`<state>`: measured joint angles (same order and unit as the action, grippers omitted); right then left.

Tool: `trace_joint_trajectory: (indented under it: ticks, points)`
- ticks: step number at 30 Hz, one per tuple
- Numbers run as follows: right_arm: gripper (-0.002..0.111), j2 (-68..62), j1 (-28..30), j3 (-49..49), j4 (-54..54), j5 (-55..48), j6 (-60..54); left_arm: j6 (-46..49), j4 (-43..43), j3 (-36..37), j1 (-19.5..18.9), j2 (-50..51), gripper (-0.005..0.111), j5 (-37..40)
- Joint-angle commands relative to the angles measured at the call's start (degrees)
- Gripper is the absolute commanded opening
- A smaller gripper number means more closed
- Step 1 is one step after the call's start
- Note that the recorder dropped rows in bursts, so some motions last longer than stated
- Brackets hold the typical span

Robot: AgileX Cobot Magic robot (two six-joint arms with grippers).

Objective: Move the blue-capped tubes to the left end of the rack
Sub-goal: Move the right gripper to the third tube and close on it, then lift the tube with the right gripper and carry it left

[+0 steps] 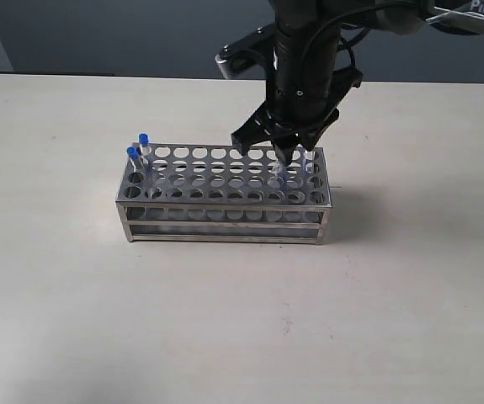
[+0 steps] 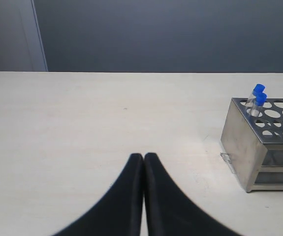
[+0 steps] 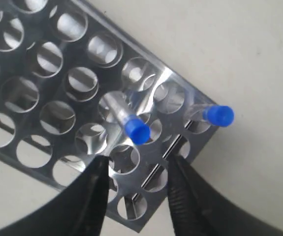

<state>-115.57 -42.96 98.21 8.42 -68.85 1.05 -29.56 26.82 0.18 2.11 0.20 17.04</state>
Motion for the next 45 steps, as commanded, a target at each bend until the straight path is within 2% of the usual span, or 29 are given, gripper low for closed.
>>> trace_joint_trajectory:
  ticks: [1, 15, 16, 18, 20, 41, 45]
  points:
    - [0.039, 0.72, 0.98, -0.27, -2.66, 3.66, -0.01, -0.03, 0.02, -0.18, 0.29, -0.20, 0.001, -0.38]
    - [0.039, -2.96, 2.98, -0.27, -3.96, 5.28, -0.36, -0.03, 0.02, -0.18, 0.29, -0.20, 0.001, -0.38]
    - [0.036, -2.96, 3.11, -0.27, -4.05, 5.42, -0.36, -0.03, 0.02, -0.18, 0.29, -0.20, 0.001, -0.38]
    - [0.021, -2.96, 3.11, -0.27, -4.05, 5.96, -0.51, -0.03, -0.32, -0.18, 0.29, -0.20, 0.001, -0.28]
    - [0.000, -2.96, 3.11, -0.27, -4.05, 6.73, -1.05, -0.03, -0.32, -0.18, 0.29, -0.20, 0.001, -0.28]
    - [0.000, 6.72, 2.85, -0.27, -5.77, 5.50, -1.95, -0.03, -0.23, -0.18, 0.29, -0.20, 0.001, -0.27]
    - [0.000, 8.99, 2.85, -0.27, -9.14, 5.02, -4.61, -0.03, -0.23, -0.18, 0.29, -0.20, 0.001, -0.27]
